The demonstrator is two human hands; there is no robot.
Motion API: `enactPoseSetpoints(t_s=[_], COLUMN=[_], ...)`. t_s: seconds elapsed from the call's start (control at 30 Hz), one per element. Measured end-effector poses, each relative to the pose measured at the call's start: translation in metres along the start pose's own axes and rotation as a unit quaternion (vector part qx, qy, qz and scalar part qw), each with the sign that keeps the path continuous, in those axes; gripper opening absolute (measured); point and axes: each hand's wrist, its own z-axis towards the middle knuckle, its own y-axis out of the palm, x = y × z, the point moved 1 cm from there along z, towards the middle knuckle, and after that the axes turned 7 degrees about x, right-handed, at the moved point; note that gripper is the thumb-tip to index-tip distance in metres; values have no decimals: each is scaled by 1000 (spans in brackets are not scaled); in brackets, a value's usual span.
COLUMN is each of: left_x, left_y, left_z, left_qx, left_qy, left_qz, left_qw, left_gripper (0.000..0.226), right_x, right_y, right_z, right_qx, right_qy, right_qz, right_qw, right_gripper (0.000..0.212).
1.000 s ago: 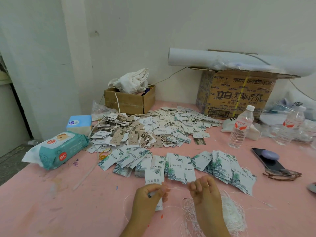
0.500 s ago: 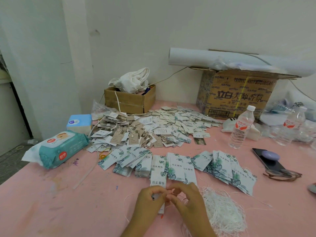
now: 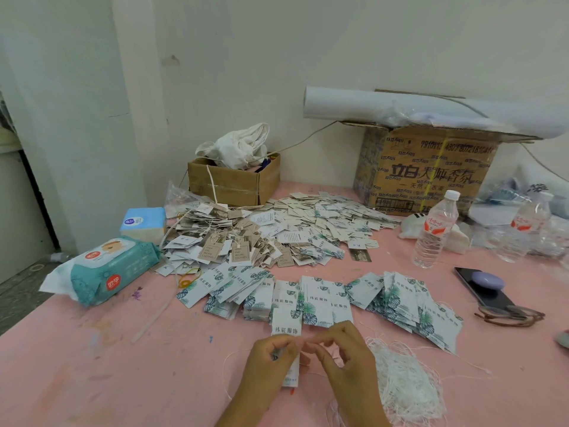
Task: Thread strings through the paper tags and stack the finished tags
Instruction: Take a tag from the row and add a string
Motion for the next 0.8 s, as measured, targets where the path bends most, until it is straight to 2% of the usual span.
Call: enactPoseSetpoints(t_s=[0.07,0.1,0.2,0.27,0.47,0.67,0.8], left_x=[-1,-2,-4,-6,-11,-9,-11], left_y=[1,2,3,4,5,5,5], left_z=[-1,0,0,1,0,-1,1], left_qx=[-35,-55,-69,-58,-73,-62,-42], left_qy=[6,12,38,55,10,6,20], left_qz=[6,6,20,40,26,16,20], left_qw=[999,998,997,996,997,998,999], left_gripper=[21,27,66,77,45,42,45], right_x=[0,0,-2,-4,-5,-5,-6], right_y=[0,-1,1,2,3,3,2], right_z=[1,1,1,-1,-2,-2,-1], right_qx=[26,36,22,-4,-2,9,42], right_qy=[11,27,61,49,42,35,-15], right_qz=[-3,1,4,-16,-11,-14,-72], right_qw=[1000,999,998,999,999,999,996], right_gripper=[37,39,43,44,36,33,32])
